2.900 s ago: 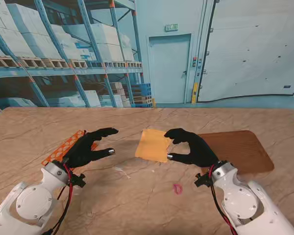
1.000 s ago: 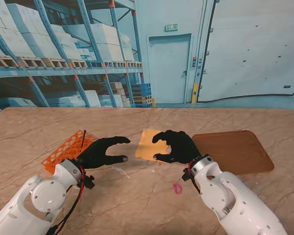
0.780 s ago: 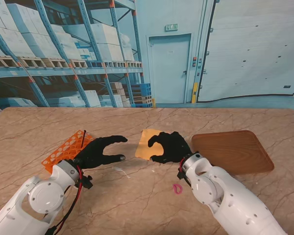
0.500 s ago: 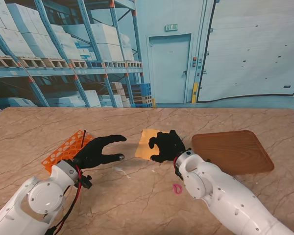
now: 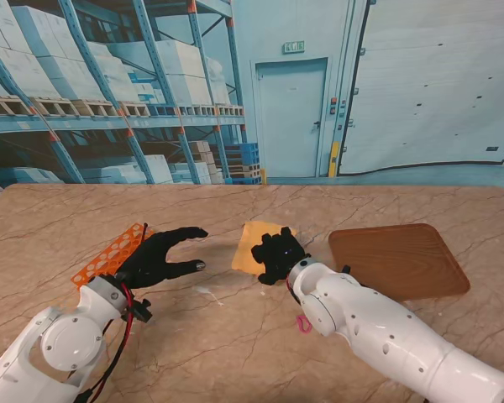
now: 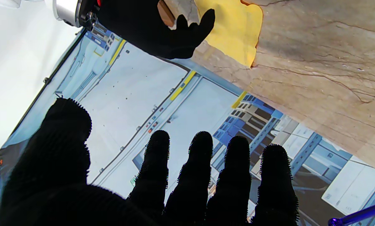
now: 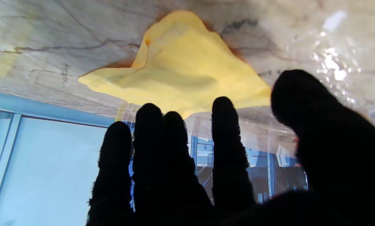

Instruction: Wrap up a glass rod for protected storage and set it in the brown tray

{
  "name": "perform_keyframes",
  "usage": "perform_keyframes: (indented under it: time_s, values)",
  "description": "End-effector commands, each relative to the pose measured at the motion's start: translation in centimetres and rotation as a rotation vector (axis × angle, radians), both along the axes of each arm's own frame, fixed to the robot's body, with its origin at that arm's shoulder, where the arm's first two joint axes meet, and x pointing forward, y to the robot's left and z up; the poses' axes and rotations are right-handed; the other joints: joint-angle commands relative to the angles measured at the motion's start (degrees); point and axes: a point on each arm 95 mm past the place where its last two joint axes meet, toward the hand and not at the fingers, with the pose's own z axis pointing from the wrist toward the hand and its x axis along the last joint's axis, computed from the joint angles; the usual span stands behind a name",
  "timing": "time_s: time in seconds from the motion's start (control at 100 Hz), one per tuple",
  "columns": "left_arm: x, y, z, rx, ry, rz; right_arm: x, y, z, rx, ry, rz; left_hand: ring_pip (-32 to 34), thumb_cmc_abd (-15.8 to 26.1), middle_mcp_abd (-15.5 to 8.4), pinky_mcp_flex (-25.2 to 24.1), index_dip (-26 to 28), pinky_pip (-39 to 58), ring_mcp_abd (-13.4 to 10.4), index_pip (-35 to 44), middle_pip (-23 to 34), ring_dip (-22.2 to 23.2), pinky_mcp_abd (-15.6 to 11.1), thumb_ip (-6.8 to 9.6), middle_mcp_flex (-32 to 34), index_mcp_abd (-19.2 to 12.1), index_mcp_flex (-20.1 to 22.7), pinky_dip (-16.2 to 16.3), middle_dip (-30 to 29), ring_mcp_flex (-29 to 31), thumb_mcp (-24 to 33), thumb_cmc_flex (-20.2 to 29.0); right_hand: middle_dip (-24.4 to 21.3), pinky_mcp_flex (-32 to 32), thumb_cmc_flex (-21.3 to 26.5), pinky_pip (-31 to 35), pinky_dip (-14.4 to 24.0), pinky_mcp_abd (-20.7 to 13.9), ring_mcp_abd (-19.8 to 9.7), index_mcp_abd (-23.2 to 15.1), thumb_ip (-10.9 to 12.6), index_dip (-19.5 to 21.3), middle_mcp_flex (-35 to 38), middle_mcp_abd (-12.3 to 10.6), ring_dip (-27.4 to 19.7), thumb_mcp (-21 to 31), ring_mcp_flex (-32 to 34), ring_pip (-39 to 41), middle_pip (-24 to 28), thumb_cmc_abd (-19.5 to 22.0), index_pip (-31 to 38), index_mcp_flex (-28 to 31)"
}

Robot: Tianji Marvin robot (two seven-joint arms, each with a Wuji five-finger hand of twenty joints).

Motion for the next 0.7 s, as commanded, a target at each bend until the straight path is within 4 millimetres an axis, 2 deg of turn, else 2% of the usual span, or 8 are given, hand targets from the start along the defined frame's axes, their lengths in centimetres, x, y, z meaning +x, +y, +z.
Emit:
perform_keyframes:
  time_s: [0.0,0.2,0.44,0.69]
  values:
    - [-0.4,-0.2,-0.2,-0.005,0.006,0.000,0.2,0.2,-0.3,-0.006,-0.006,0.001,0.33,-0.92,-0.08,-0.37,0.45,1.21,0.13,1.10,0.25,0.59,-0.58,0.48,0.83,-0.68,1.24,-0.31,0.30,0.61,0.23,-0.55,1.18,-0.47,-0.98,3.07,1.30,-0.53,-0.64,-0.33,-0.73,0.77,-1.98,1.83,1.26,0.01,-1.23,2.50,2.16,-2.41,1.44,-1.08]
    - [-0.5,-0.2,-0.2,-0.001,0.017,-0.005,0.4,0.5,-1.0,-0.034,-0.011,0.013,0.49,-0.77,-0.01,-0.40,0.46,1.23,0.29,1.07,0.39,0.70,-0.49,0.51,1.41,-0.68,1.34,-0.38,0.39,0.92,0.01,-0.48,2.11,0.89,-1.65,4.95,1.18,-1.11,-1.70,-1.22,0.25,1.51,-1.89,1.50,2.43,-0.01,0.19,3.12,3.86,-0.72,3.52,-1.59]
    - [-0.6,-0.4,-0.2,0.002,0.029,-0.011,0.7,0.7,-0.6,-0.013,-0.032,0.012,0.71,-0.74,-0.01,-0.31,0.50,1.33,0.51,1.11,0.47,0.84,-0.38,0.55,1.85,-0.53,1.72,-0.40,0.46,1.36,-0.31,-0.43,2.15,1.41,-2.68,5.41,0.47,-1.56,-2.41,-1.37,0.85,1.34,-2.34,1.17,2.61,1.64,0.56,2.91,4.22,1.40,4.15,-2.96]
    - [-0.7,-0.4,-0.2,0.005,0.041,-0.017,1.7,0.9,-0.7,-0.034,-0.024,0.006,0.96,-0.52,0.12,-0.21,0.50,1.47,0.74,0.94,0.52,1.03,-0.32,0.61,2.18,-0.49,1.84,-0.43,0.56,1.70,-0.55,-0.27,2.11,1.61,-2.70,5.88,-0.06,-2.00,-2.91,-0.66,0.81,0.70,-3.33,1.12,2.63,2.50,0.42,2.78,4.60,1.19,3.47,-6.51]
